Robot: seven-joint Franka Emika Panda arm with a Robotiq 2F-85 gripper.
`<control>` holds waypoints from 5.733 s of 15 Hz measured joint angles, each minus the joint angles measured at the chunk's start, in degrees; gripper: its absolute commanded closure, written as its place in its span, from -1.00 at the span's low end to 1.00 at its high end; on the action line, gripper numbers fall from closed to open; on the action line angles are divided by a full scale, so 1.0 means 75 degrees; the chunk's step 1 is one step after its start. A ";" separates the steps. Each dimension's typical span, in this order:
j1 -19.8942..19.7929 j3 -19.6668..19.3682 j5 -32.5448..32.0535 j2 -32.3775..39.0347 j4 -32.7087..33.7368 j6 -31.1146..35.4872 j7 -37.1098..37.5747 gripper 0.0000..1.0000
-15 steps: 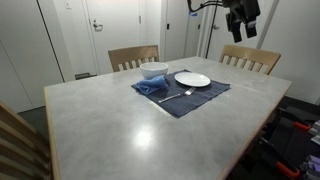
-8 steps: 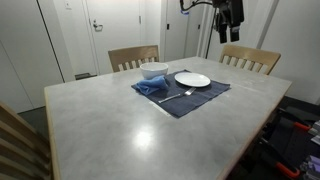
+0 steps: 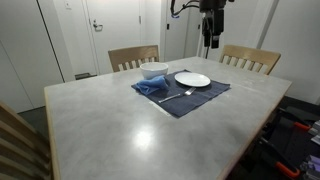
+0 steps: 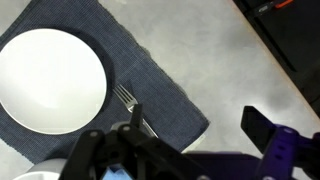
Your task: Wipe the plate with the cloth
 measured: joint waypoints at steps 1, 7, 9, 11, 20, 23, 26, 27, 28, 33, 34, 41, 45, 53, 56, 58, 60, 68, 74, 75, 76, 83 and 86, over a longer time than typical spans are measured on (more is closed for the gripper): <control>0.0000 0.0000 0.0000 0.0006 0.0006 0.0008 0.0000 -1.00; 0.0000 0.0048 0.0012 0.0021 0.0012 0.0020 -0.0002 -1.00; 0.0002 0.0108 0.0043 0.0056 0.0008 0.0171 -0.0048 -1.00; 0.0004 0.0183 0.0172 0.0125 0.0008 0.0514 -0.0271 -1.00; -0.0006 0.0600 0.1253 0.1362 0.0184 0.2661 -0.2509 -1.00; -0.0034 0.0813 0.1519 0.1758 0.0416 0.2717 -0.3010 -1.00; -0.0038 0.0958 0.1489 0.2065 0.0569 0.2783 -0.3034 -1.00; -0.0038 0.0970 0.1403 0.2170 0.0613 0.2822 -0.3015 -1.00; -0.0042 0.0970 0.1273 0.2299 0.0680 0.2884 -0.2964 -1.00; -0.0064 0.0967 0.0255 0.3026 0.1224 0.3072 -0.2366 -1.00; -0.0064 0.0968 0.0101 0.3184 0.1366 0.3071 -0.2273 -1.00; -0.0074 0.0958 -0.0758 0.4291 0.2511 0.3049 -0.1840 -1.00; -0.0075 0.0939 -0.1133 0.4851 0.3209 0.3003 -0.1626 -1.00; 0.0038 0.0937 -0.1770 0.5551 0.3683 0.2920 -0.0834 -1.00; 0.0038 0.0924 -0.1926 0.5606 0.3706 0.2920 -0.0614 -0.46; 0.0030 0.0897 -0.2006 0.5609 0.3711 0.2920 -0.0496 -0.16; 0.0012 0.0867 -0.2043 0.5609 0.3731 0.2919 -0.0438 0.13; -0.0244 0.0862 -0.2032 0.5572 0.4047 0.2609 -0.0439 1.00; -0.0319 0.0882 -0.2023 0.5282 0.4129 0.2031 -0.0443 0.95; -0.0319 0.0883 -0.2023 0.5213 0.4129 0.1912 -0.0443 0.95; -0.0320 0.0886 -0.2023 0.5146 0.4133 0.1790 -0.0444 0.95; -0.0320 0.0894 -0.2027 0.4631 0.4135 0.0856 -0.0474 0.95; -0.0327 0.0885 -0.2027 0.4492 0.4139 0.0194 -0.0476 0.95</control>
